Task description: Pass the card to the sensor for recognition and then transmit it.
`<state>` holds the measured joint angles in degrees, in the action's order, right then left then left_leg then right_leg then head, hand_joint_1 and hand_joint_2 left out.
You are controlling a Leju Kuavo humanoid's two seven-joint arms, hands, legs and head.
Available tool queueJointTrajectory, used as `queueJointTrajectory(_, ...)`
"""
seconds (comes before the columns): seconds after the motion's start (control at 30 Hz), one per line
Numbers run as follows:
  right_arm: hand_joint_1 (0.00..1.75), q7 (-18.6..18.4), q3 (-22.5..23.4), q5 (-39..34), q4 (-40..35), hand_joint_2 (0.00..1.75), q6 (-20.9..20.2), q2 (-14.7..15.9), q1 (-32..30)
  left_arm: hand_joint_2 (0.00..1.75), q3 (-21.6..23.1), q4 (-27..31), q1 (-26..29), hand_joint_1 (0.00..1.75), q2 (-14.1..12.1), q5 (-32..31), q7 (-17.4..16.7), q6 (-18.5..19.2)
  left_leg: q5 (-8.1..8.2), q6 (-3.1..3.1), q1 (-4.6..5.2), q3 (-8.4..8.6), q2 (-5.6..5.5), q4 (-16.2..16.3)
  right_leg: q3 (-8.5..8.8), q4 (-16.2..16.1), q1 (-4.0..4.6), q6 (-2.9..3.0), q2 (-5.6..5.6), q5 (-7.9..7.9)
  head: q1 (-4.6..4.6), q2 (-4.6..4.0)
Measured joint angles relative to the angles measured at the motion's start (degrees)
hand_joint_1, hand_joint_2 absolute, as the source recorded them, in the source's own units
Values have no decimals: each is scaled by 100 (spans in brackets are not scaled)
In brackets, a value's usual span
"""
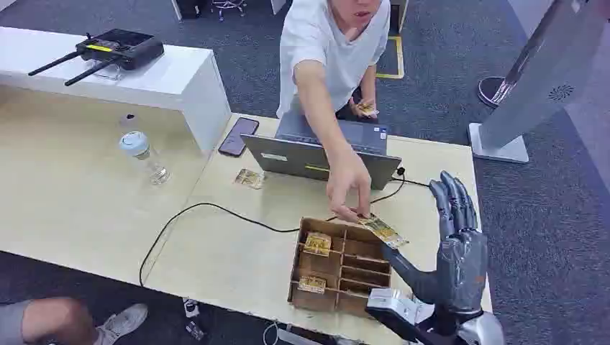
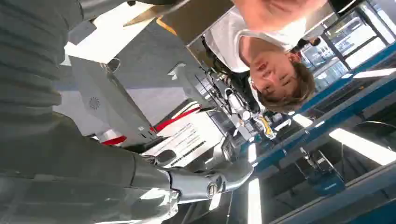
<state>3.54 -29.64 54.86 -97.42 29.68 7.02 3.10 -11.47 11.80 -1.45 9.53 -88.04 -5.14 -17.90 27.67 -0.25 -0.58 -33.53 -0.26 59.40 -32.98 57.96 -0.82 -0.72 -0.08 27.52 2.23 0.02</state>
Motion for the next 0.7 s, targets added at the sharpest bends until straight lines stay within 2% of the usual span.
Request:
queueJointTrajectory(0.07, 0, -20, -2, 20, 22, 175, -79, -37, 45, 0, 2, 0, 0, 0, 0, 0, 0, 7, 0, 0, 0, 0, 0, 0, 0, 0, 0, 0, 0, 0, 0, 0)
queueJointTrajectory(0.1, 141, -35, -2, 31, 28, 175, -96, -48, 65, 0, 2, 0, 0, 0, 0, 7, 0, 7, 0, 0, 0, 0, 0, 0, 0, 0, 0, 0, 0, 0, 2, 0)
queueJointTrajectory(0.13, 141, -44, -2, 33, 33, 175, -127, -63, 78, 0, 2, 0, 0, 0, 0, 9, 0, 7, 0, 0, 0, 0, 0, 0, 0, 0, 0, 0, 0, 0, -2, 0)
queueJointTrajectory(0.17, 175, -50, -2, 33, 46, 175, -148, -79, 89, 0, 2, 0, 0, 0, 0, 11, 0, 4, 0, 0, 0, 0, 0, 0, 0, 0, 0, 0, 0, 0, 0, 0)
queueJointTrajectory(0.7, 175, -50, -9, -24, 57, 175, -253, -127, 93, 0, 2, 0, 1, 0, 0, 41, 0, -2, 0, 0, 0, 0, -1, 0, 0, 0, 0, 0, -1, 0, 0, 0)
